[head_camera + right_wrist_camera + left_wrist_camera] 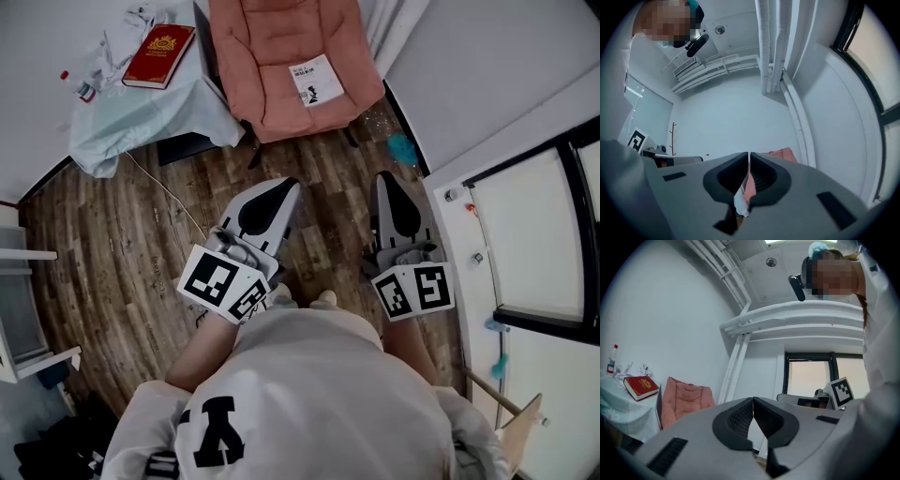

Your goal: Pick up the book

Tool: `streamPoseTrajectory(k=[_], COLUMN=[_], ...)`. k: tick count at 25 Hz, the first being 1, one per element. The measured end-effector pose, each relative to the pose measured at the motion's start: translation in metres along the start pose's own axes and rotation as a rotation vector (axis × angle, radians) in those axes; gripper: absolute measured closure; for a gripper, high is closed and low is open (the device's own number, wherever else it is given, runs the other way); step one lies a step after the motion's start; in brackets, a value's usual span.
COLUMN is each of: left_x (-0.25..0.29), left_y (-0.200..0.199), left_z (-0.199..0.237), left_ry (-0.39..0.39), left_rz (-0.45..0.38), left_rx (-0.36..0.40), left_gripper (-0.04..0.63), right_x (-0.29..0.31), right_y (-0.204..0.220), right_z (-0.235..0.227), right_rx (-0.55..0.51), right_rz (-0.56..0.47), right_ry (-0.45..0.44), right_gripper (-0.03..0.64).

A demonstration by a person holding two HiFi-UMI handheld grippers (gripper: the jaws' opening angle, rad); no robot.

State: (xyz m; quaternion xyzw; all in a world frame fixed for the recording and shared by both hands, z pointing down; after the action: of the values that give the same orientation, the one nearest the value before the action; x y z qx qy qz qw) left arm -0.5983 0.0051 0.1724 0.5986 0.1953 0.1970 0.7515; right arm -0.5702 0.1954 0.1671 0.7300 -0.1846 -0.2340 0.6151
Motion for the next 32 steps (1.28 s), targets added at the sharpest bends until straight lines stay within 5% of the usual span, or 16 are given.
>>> streamPoseTrajectory(k=[9,19,32], left_x=[-0.02,0.01,0.167], left_y=[0.003,0.007,-0.014], left_z=[0.034,0.066,0.138], left_ry=[-0.012,-0.035,-0.084], left_rz=[0.006,0.011,-0.018], left_rx=[-0.013,-0.013,-0.02], left_gripper=[0.591,0.591,0.591], right_x=[0.011,0.062,0.196], right_y=[0.012,0.024,0.018], right_z=[0.031,0.013,-0.097], right_rx=[-0.05,-0.037,-0.006], right_rz=[-0.021,-0.018,0.009], right_ry=[0.022,-0.02,-0.1], right_gripper=[0.581,0.581,0.581])
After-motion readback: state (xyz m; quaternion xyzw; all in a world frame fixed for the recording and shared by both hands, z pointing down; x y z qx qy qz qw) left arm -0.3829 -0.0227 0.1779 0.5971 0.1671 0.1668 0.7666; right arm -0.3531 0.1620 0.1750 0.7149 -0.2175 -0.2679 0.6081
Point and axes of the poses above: the fingertips, and each gripper's own axes: x forward along the fingers, z to its left, y out of its underside, the point moved 6 cm from there along -x, backward along the fingers, and after that the axes turned 2 degrees about -y, right-handed, at the moved point
